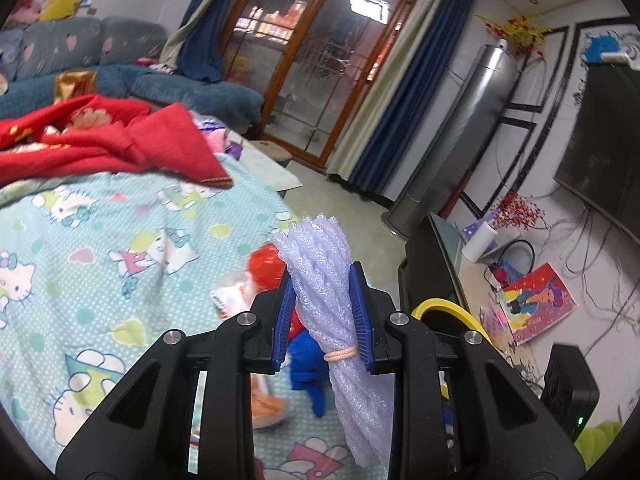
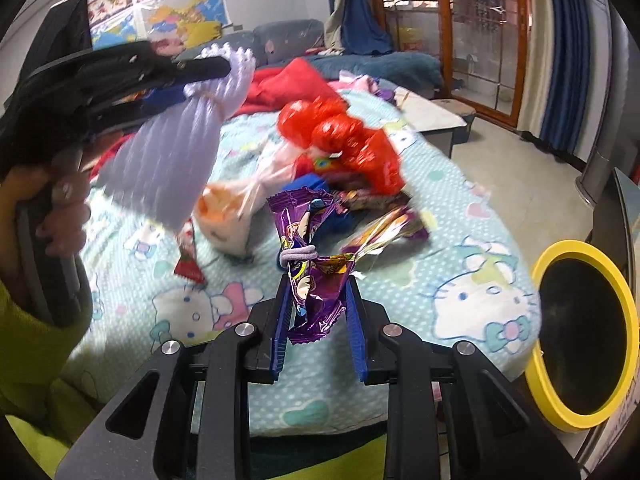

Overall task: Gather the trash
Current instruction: 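Carry the lavender net and purple wrapper over the yellow bin with both tools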

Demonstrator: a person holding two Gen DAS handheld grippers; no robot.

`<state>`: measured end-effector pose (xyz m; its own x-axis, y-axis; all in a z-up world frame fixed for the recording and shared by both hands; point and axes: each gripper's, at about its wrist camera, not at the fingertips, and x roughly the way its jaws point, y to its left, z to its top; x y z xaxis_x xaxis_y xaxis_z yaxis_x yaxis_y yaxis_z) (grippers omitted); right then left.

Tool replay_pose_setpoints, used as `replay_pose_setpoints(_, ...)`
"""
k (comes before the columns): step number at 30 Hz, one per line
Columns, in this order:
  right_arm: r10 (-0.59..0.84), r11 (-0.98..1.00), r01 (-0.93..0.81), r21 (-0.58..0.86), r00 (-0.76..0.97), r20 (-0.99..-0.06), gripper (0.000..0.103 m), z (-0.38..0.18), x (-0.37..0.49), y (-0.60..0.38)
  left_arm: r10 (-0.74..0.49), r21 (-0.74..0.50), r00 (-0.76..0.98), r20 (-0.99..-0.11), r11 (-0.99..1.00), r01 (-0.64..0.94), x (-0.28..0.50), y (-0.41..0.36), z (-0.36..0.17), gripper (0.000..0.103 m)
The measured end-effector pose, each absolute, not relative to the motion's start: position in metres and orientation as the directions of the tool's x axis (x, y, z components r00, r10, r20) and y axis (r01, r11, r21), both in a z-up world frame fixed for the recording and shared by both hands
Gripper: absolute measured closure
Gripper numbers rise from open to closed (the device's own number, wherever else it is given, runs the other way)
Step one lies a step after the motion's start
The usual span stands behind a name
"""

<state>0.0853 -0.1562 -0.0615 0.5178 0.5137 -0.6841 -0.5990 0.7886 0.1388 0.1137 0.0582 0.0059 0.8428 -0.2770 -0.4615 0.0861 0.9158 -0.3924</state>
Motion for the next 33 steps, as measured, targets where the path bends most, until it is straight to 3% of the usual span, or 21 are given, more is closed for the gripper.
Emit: replay_pose_setpoints(33,0.431,0.899,-0.383,0.211,0.692,-0.579,0.078,-0.028,0.119,-0.242,-0.396,-0.273,0.814,-0.425,0.913,0.302,0.117,-0.048,0.020,0.082)
